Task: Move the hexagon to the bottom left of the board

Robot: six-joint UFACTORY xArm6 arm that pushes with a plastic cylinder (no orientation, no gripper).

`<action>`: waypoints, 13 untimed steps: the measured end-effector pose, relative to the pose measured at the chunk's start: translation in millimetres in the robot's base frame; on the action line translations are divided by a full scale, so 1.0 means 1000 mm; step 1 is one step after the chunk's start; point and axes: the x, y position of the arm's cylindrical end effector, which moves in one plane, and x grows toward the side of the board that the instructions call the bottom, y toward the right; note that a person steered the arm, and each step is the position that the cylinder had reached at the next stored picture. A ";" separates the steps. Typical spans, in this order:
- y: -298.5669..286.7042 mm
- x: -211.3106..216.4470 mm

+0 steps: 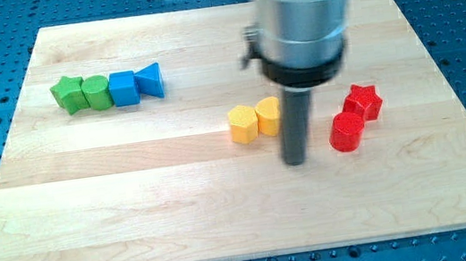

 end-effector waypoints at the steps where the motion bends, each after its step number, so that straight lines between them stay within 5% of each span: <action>1: 0.040 -0.021; 4: -0.014 -0.106; 7: 0.014 -0.079; 9: -0.045 -0.078; 12: 0.014 -0.066; 13: -0.034 -0.054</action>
